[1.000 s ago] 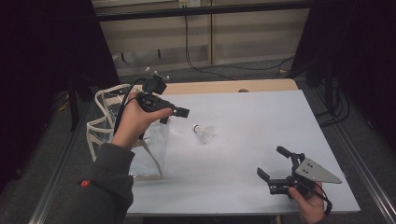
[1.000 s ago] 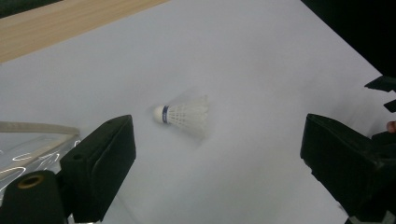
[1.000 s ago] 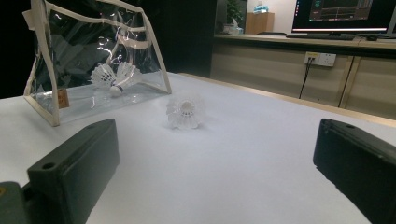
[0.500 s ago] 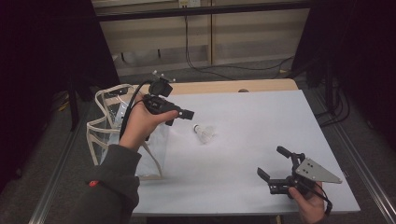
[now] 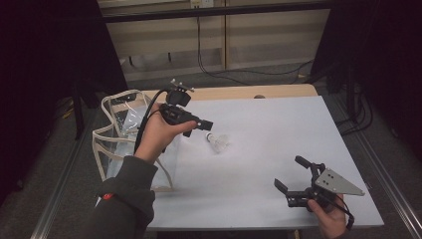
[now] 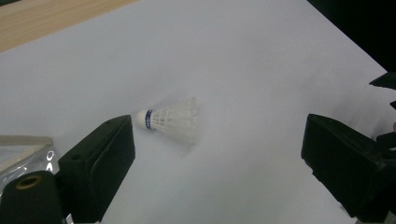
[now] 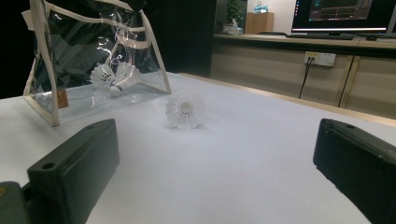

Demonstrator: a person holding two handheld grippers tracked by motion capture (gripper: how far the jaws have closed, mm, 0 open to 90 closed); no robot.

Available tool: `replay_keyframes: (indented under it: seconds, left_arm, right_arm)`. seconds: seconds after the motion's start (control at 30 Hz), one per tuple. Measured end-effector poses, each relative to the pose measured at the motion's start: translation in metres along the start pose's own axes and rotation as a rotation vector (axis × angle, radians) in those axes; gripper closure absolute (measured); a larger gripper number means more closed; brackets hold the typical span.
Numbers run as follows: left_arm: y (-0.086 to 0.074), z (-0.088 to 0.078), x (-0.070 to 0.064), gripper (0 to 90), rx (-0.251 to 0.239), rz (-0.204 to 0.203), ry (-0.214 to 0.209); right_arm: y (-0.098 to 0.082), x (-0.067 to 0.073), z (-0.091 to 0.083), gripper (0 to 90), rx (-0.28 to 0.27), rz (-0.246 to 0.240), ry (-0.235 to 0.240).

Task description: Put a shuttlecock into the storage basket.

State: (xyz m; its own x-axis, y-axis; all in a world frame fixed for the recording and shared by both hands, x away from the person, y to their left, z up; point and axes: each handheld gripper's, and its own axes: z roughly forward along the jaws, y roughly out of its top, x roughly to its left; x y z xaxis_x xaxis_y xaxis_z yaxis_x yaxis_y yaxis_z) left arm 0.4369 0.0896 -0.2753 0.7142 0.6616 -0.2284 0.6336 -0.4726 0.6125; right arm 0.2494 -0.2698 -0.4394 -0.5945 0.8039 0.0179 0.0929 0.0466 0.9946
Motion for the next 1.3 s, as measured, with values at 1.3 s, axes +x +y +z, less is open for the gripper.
replay_keyframes:
  seconds: [1.3]
  left_arm:
    - [-0.015,0.043,-0.012,9.4,-0.006,-0.013,0.041]
  right_arm:
    - [0.000,0.000,0.001,0.4,-0.003,0.000,0.002]
